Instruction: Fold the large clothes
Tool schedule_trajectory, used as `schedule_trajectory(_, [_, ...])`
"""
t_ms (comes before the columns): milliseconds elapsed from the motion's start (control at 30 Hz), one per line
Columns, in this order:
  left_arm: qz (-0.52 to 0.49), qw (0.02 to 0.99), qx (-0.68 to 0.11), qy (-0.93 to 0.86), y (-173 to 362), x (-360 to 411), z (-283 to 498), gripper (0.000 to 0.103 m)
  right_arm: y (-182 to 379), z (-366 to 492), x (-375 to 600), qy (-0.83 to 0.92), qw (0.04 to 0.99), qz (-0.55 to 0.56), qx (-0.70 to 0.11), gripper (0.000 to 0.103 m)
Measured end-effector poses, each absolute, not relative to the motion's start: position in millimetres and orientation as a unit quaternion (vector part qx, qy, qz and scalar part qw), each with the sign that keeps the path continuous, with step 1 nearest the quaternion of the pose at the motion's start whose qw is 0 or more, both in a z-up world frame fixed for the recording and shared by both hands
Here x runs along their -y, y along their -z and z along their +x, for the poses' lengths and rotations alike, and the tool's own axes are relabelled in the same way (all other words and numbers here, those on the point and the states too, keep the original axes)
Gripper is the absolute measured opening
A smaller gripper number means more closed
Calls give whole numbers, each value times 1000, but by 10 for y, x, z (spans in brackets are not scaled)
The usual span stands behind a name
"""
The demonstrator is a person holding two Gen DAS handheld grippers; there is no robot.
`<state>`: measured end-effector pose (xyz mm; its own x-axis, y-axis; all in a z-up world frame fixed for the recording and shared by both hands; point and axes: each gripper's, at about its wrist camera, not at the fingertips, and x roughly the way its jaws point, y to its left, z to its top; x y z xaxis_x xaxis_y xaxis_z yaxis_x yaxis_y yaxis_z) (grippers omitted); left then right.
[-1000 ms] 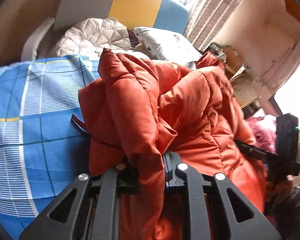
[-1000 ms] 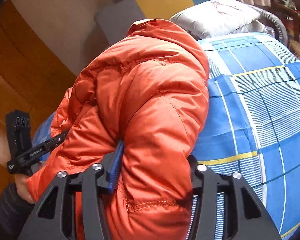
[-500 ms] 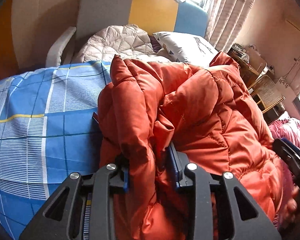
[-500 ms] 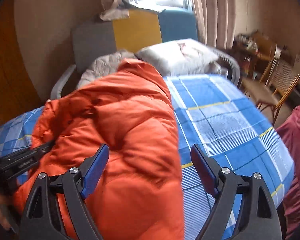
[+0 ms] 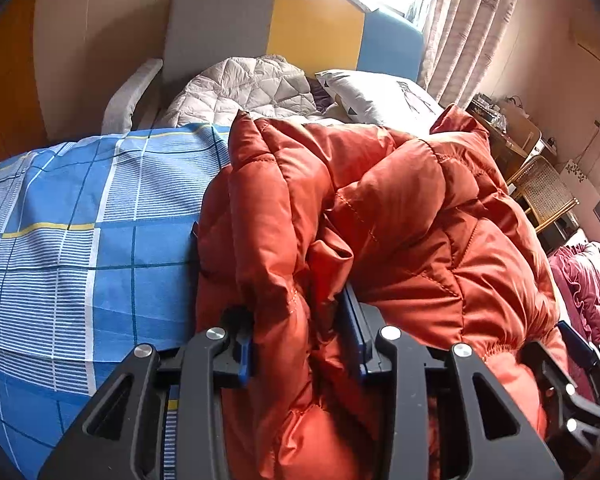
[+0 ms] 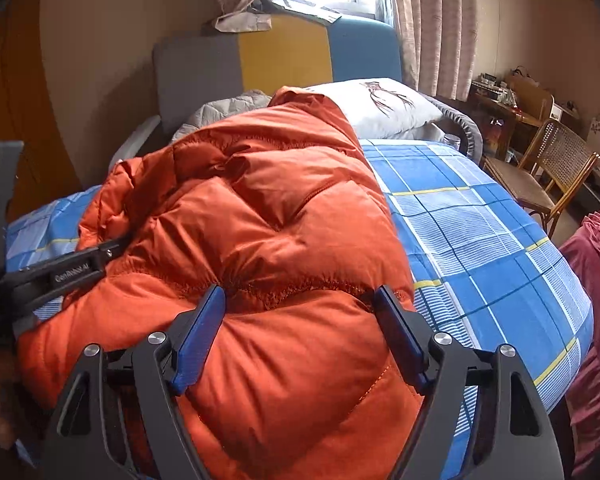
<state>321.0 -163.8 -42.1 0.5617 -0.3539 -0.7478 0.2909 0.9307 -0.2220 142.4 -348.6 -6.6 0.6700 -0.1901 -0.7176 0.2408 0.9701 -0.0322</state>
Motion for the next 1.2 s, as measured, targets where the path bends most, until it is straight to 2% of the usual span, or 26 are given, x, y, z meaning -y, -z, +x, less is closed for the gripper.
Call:
schedule_trajectory(67, [-40,882,-433,181,450,1629,3223,37,108,1447,3465,123,910,30,-394,77])
schedule_trajectory(167, [-43,885,-432,170,453,1610,3213,43,164,1491,3417,132,904,18,-407,77])
schedule_trajectory(333, [-45,893,-423,148,288,1584,3103,46,183,1534,3428,133,895,17,-425,77])
schedule_trajectory(633, [-36,926,-357,115,-165,1674,2705,47,53,1528,3479,123,890,31,-438,76])
schedule_trajectory(833, [-9,902,-418,107,171,1835,3058,46,-195,1485,3600,120,899,37,-419,75])
schedule_trajectory(1200, [-25,900,-413,136,510,1699,3150,48,68,1813,3710,130,896,40,-422,74])
